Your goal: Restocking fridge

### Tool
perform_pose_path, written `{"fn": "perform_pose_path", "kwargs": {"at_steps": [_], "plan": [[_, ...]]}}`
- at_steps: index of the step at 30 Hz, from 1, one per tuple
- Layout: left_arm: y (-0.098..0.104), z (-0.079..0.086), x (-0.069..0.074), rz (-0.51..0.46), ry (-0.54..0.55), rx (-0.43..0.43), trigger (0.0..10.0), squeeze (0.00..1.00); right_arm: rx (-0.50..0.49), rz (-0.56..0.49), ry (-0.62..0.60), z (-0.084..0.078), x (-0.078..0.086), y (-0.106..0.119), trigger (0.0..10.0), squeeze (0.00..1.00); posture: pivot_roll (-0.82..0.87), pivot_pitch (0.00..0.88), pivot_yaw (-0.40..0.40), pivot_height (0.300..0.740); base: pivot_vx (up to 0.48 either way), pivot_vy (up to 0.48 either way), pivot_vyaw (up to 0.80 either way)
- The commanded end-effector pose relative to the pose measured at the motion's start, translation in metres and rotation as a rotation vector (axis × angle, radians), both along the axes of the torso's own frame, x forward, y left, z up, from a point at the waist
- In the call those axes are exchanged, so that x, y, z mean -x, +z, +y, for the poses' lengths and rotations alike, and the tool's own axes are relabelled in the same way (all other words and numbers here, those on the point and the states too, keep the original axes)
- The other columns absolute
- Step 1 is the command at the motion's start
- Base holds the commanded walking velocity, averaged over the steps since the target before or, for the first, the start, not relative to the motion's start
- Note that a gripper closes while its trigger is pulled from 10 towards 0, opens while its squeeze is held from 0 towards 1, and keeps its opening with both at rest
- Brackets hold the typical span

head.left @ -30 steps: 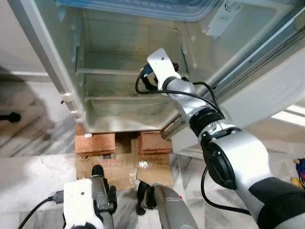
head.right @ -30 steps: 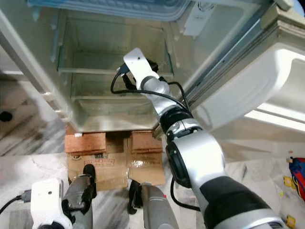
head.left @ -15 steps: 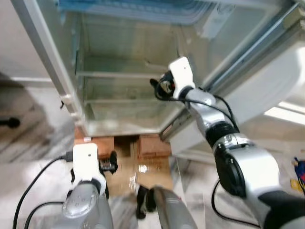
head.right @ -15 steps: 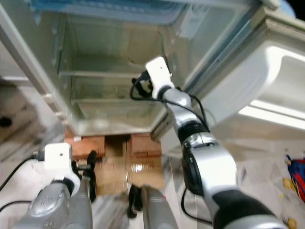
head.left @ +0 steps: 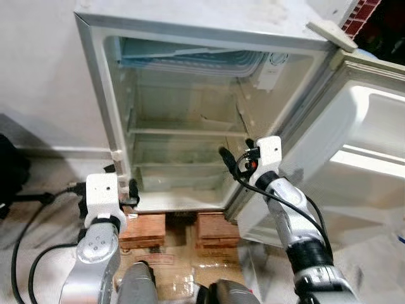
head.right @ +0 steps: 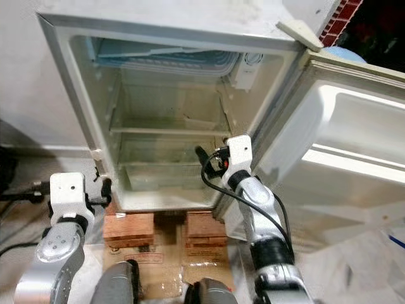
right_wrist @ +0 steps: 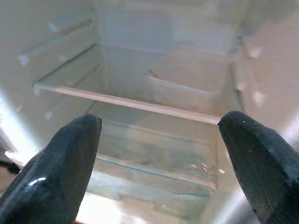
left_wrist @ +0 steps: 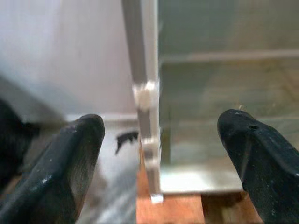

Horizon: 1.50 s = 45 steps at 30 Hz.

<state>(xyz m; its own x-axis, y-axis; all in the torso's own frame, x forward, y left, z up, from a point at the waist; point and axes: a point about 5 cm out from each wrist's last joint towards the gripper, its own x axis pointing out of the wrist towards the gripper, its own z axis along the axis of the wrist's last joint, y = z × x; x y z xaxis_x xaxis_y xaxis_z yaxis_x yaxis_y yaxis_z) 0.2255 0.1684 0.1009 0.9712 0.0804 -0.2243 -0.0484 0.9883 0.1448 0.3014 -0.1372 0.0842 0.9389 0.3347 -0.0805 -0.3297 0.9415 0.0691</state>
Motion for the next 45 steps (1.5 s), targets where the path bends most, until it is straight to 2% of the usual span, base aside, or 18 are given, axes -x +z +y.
{"fn": "perform_pose_path", "kwargs": {"at_steps": [1,3,6,9,14,17,21,24,26,30,33,38,45], "plan": [[-0.002,-0.005,-0.001,-0.002,-0.057,0.013,10.0,0.0,0.035,-0.04,-0.058,-0.007,-0.001,0.01,10.0,0.0,0.09,0.0,-0.078,0.74,0.0,0.0,0.0],[-0.003,-0.007,-0.003,-0.008,-0.084,0.027,10.0,0.0,-0.034,-0.039,-0.063,-0.007,0.005,0.015,10.0,0.0,0.08,0.0,-0.061,0.74,0.0,0.0,0.0],[0.001,-0.017,-0.01,-0.044,-0.153,0.014,10.0,0.0,0.014,-0.053,-0.096,-0.02,0.004,0.017,10.0,0.0,0.07,0.0,-0.042,0.74,0.0,0.0,0.0],[0.005,-0.021,-0.015,-0.06,-0.173,0.008,10.0,0.0,-0.034,-0.033,-0.115,-0.025,0.004,0.02,10.0,0.0,0.06,0.0,-0.036,0.74,0.0,0.0,0.0],[0.005,-0.026,-0.02,-0.08,-0.188,0.031,10.0,0.0,0.088,-0.094,-0.139,-0.029,0.011,0.027,10.0,0.0,0.06,0.0,-0.033,0.74,-0.11,0.0,0.0],[0.005,-0.028,-0.02,-0.082,-0.196,0.036,10.0,0.0,0.065,-0.089,-0.139,-0.028,0.01,0.03,10.0,0.0,0.05,0.0,-0.035,0.74,-0.312,0.0,0.0],[0.005,-0.029,-0.02,-0.082,-0.199,0.038,10.0,0.0,0.139,-0.125,-0.16,-0.03,0.008,0.037,10.0,0.0,0.05,0.0,-0.035,0.74,-0.307,0.0,0.0],[0.005,-0.027,-0.02,-0.083,-0.196,0.039,10.0,0.0,0.129,-0.127,-0.172,-0.032,0.007,0.04,10.0,0.0,0.05,0.0,-0.036,0.74,-0.304,0.0,0.0],[0.005,-0.027,-0.022,-0.085,-0.193,0.038,10.0,0.0,0.161,-0.144,-0.195,-0.036,0.006,0.044,10.0,0.0,0.05,0.0,-0.037,0.74,-0.304,0.0,0.0],[0.006,-0.027,-0.023,-0.088,-0.192,0.038,10.0,0.0,0.146,-0.129,-0.217,-0.038,0.002,0.046,10.0,0.0,0.05,0.0,-0.035,0.74,-0.303,0.0,0.0],[0.006,-0.027,-0.024,-0.09,-0.194,0.035,10.0,0.0,0.072,-0.073,-0.192,-0.035,0.002,0.041,10.0,0.0,0.05,0.0,-0.034,0.74,-0.3,0.0,0.0],[0.009,-0.027,-0.027,-0.102,-0.188,0.03,10.0,0.0,0.064,-0.064,-0.177,-0.029,0.005,0.04,10.0,0.0,0.05,0.0,-0.034,0.74,-0.053,0.0,0.0],[0.01,-0.025,-0.029,-0.103,-0.178,0.068,10.0,0.0,0.037,-0.022,-0.173,-0.027,0.007,0.035,10.0,0.0,0.05,0.0,-0.033,0.74,0.0,-0.042,-0.11]]}}
